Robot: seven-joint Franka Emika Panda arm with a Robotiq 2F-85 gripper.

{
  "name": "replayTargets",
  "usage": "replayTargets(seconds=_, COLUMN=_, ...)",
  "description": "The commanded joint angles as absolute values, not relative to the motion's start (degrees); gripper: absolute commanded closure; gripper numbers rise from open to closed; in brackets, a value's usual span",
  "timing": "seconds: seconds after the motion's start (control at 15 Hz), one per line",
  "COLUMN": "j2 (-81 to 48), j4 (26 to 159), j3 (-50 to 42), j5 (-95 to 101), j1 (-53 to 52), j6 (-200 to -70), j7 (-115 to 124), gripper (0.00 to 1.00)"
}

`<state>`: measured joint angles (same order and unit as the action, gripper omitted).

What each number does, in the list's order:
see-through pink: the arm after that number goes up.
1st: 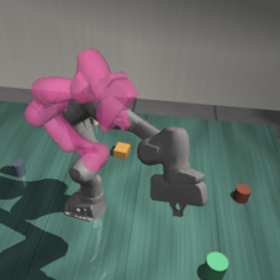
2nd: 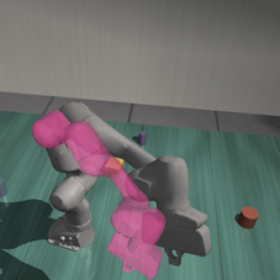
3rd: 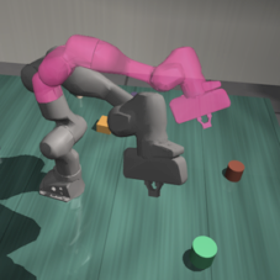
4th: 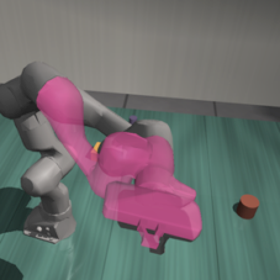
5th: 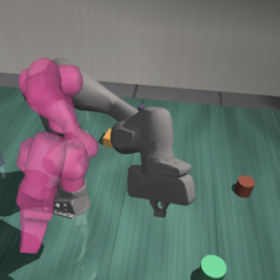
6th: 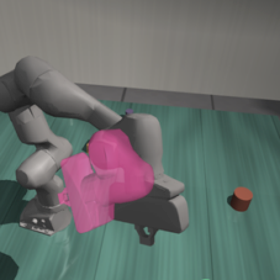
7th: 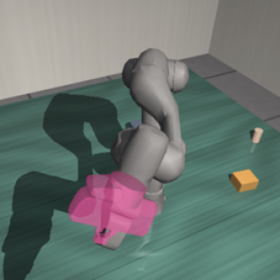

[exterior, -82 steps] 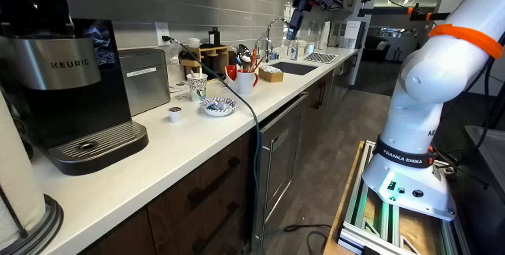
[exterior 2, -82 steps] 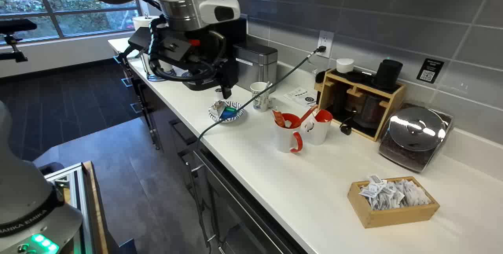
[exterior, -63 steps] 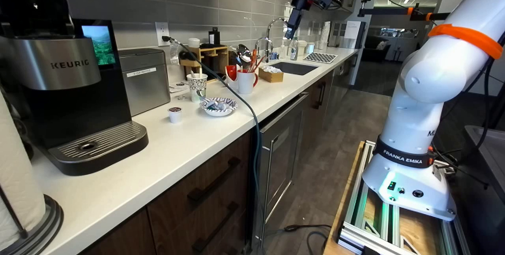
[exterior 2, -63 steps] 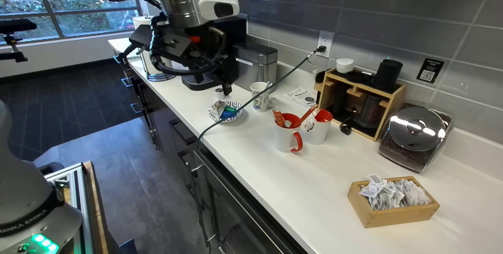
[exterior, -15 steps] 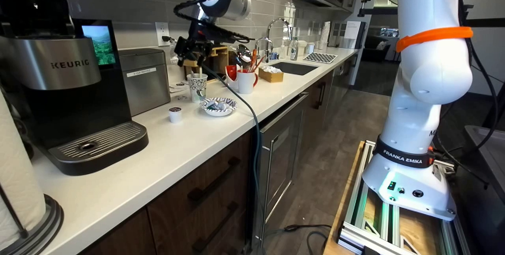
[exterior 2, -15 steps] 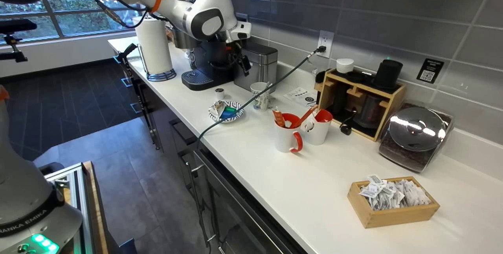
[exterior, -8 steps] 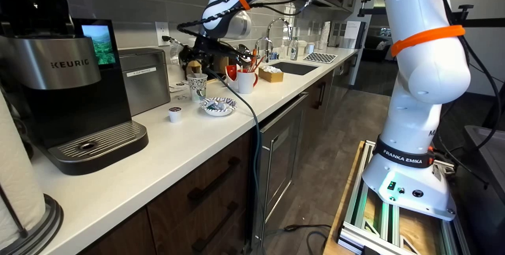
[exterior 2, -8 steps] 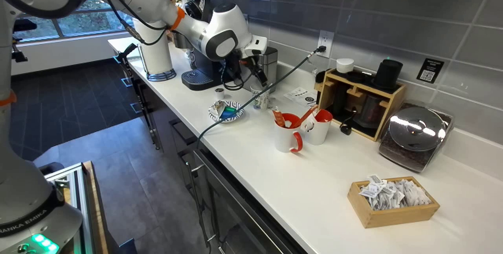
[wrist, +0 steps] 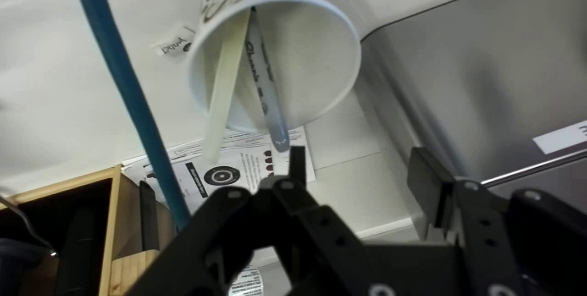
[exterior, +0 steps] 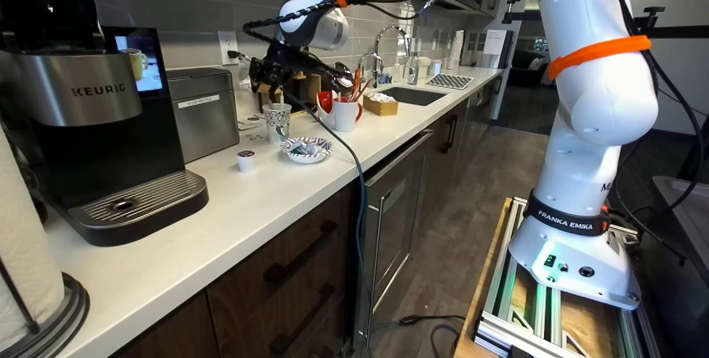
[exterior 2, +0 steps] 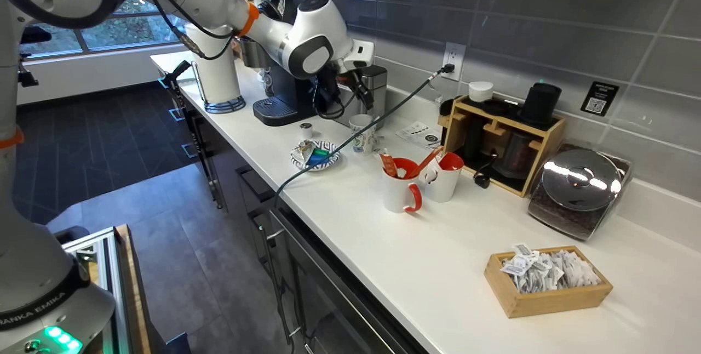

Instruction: Move the pen to the next cup

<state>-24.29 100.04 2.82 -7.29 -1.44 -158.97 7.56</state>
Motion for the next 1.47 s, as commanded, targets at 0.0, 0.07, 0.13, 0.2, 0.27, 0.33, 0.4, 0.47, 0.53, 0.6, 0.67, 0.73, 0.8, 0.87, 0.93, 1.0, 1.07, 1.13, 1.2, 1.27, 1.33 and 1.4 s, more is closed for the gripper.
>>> replayTargets(seconds=0.0, j2=-25.6, j4=98.5, j3=-0.2, j5=-4.3, j1=-3.6, j6=-159.4, j7=10.3, gripper=0.34)
replayTargets(seconds=0.07, j2=-26.1, j4=98.0, j3=-2.0, j5=-2.2, j1=-4.8, j6=-159.4, j7=11.8, gripper=0.32)
replayTargets(seconds=0.13, j2=-26.6, j4=97.7, j3=-4.2, j5=0.4, j1=-6.2, j6=-159.4, j7=13.8, gripper=0.34)
replayTargets(seconds=0.2, j2=-27.1, j4=97.1, j3=-5.6, j5=2.3, j1=-7.0, j6=-159.0, j7=14.9, gripper=0.33)
replayTargets(seconds=0.27, j2=-27.6, j4=96.6, j3=-6.7, j5=3.7, j1=-7.6, j6=-158.6, j7=15.9, gripper=0.36)
replayTargets(seconds=0.33, j2=-28.0, j4=96.2, j3=-7.5, j5=4.8, j1=-8.2, j6=-158.3, j7=16.7, gripper=0.35)
replayTargets(seconds=0.4, j2=-28.4, j4=95.9, j3=-7.8, j5=5.4, j1=-8.6, j6=-158.2, j7=17.1, gripper=0.38)
replayTargets(seconds=0.47, j2=-28.7, j4=95.5, j3=-8.1, j5=5.8, j1=-8.9, j6=-158.2, j7=17.5, gripper=0.37)
replayTargets(seconds=0.53, j2=-29.0, j4=95.2, j3=-8.2, j5=6.1, j1=-9.2, j6=-158.1, j7=17.7, gripper=0.4)
replayTargets(seconds=0.6, j2=-29.1, j4=95.0, j3=-8.3, j5=6.1, j1=-9.4, j6=-158.2, j7=17.7, gripper=0.38)
replayTargets(seconds=0.67, j2=-29.3, j4=94.7, j3=-8.3, j5=6.1, j1=-9.6, j6=-158.2, j7=17.8, gripper=0.38)
replayTargets(seconds=0.73, j2=-29.6, j4=94.3, j3=-8.6, j5=6.3, j1=-9.9, j6=-158.0, j7=18.1, gripper=0.37)
replayTargets(seconds=0.8, j2=-29.9, j4=94.0, j3=-8.8, j5=6.5, j1=-10.2, j6=-157.7, j7=18.2, gripper=0.38)
replayTargets(seconds=0.87, j2=-30.1, j4=93.9, j3=-9.1, j5=6.7, j1=-10.4, j6=-157.5, j7=18.4, gripper=0.38)
replayTargets(seconds=0.93, j2=-30.3, j4=93.7, j3=-9.2, j5=6.6, j1=-10.5, j6=-157.2, j7=18.5, gripper=0.4)
replayTargets(seconds=1.0, j2=-30.5, j4=93.6, j3=-9.1, j5=6.5, j1=-10.6, j6=-157.0, j7=18.6, gripper=0.41)
replayTargets(seconds=1.07, j2=-30.8, j4=93.4, j3=-9.1, j5=6.4, j1=-10.6, j6=-156.6, j7=18.7, gripper=0.42)
replayTargets(seconds=1.13, j2=-31.0, j4=93.4, j3=-9.0, j5=6.4, j1=-10.7, j6=-156.4, j7=18.7, gripper=0.41)
replayTargets(seconds=1.2, j2=-31.2, j4=93.2, j3=-8.9, j5=6.3, j1=-10.7, j6=-156.2, j7=18.7, gripper=0.44)
replayTargets(seconds=1.27, j2=-31.3, j4=93.2, j3=-9.1, j5=6.4, j1=-10.8, j6=-156.0, j7=18.9, gripper=0.45)
replayTargets(seconds=1.33, j2=-31.4, j4=93.1, j3=-9.2, j5=6.4, j1=-10.8, j6=-155.8, j7=19.1, gripper=0.47)
replayTargets(seconds=1.4, j2=-31.4, j4=93.2, j3=-9.2, j5=6.2, j1=-10.7, j6=-155.7, j7=19.1, gripper=0.46)
